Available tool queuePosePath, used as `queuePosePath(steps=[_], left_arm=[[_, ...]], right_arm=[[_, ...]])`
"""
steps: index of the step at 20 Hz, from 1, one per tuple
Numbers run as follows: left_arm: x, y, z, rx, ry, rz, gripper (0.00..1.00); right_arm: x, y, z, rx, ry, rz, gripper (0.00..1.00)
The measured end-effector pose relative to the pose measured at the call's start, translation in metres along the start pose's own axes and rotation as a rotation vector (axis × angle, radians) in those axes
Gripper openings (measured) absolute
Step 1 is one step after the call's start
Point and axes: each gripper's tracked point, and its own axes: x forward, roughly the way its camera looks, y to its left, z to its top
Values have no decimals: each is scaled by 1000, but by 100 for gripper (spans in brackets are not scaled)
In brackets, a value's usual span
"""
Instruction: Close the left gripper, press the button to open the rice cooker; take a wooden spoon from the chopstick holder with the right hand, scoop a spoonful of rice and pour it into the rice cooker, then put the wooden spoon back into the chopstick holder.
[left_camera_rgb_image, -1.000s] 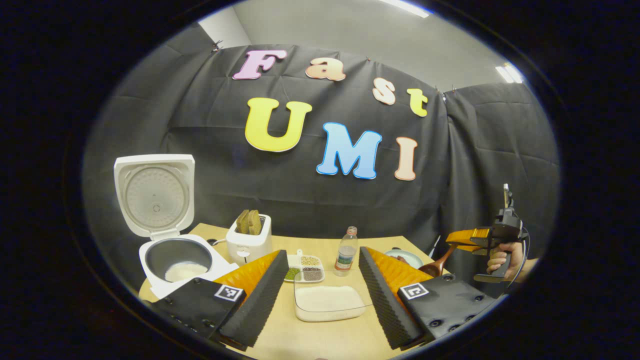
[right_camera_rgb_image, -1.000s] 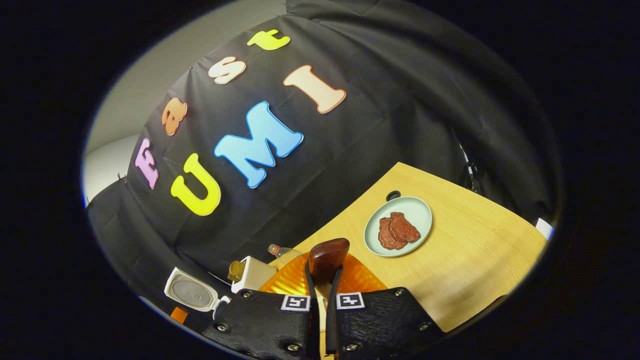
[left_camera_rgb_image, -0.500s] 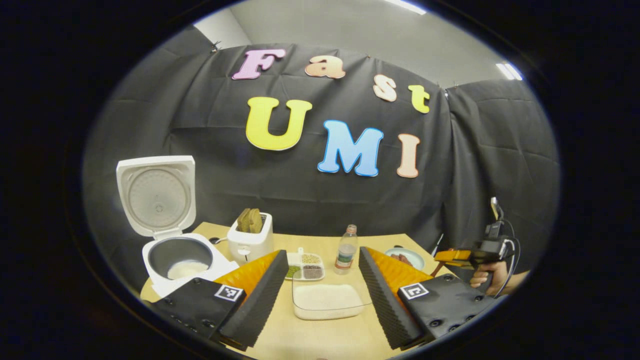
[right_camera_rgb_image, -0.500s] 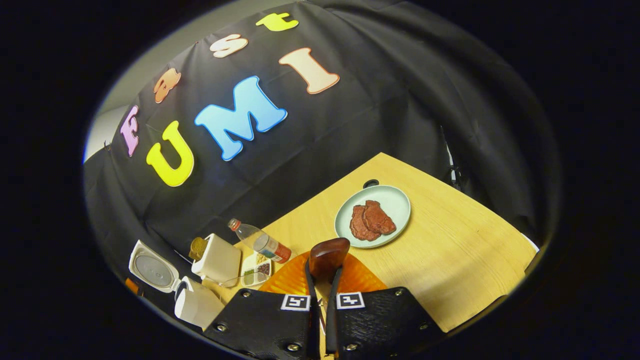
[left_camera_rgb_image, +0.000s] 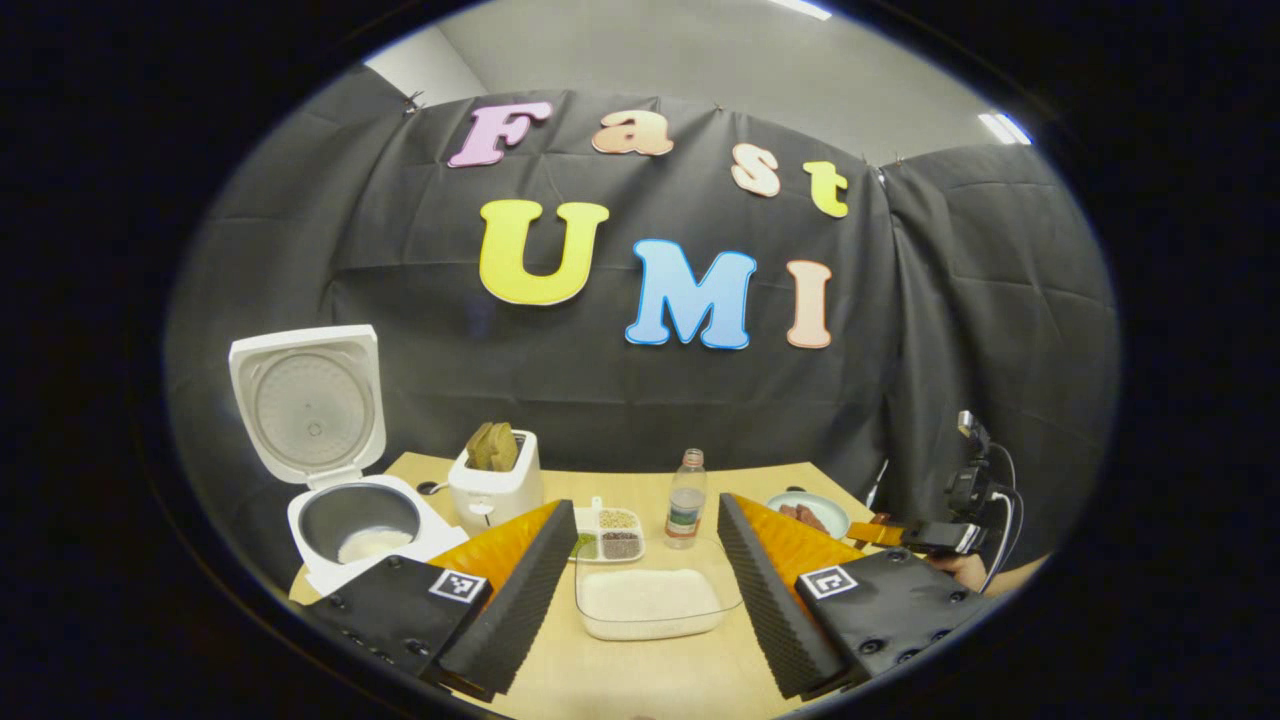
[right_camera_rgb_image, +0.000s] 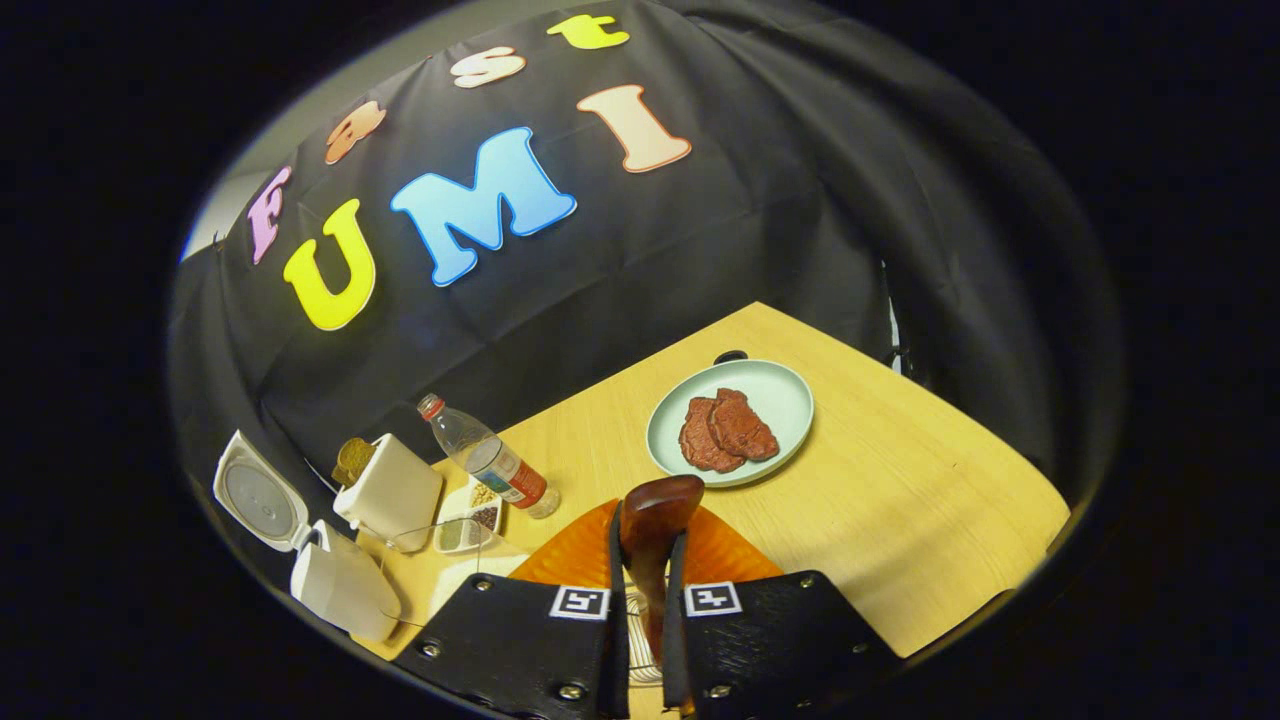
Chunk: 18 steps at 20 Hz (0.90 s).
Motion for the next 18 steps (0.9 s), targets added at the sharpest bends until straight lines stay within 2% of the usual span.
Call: queuePosePath(steps=[2, 5, 7, 11, 15, 18], left_arm=[[2, -4, -1, 0, -3, -4, 97], [4, -10, 1, -2, -10, -15, 98], [6, -12, 2, -13, -15, -17, 100], [9, -11, 8, -6, -28, 2, 98], [11, 2, 13, -15, -41, 56, 98], [10, 16, 32, 5, -71, 108, 96]], right_arm=[[-6, -11, -4, -131, 6, -19, 28], [-23, -30, 23, -272, -82, -88, 97], [-44, -24, 45, -320, -141, -84, 97], [-81, 22, 105, -323, -271, 16, 97], [-104, 61, 146, -298, -328, 63, 97], [-109, 86, 156, -294, -332, 124, 97]])
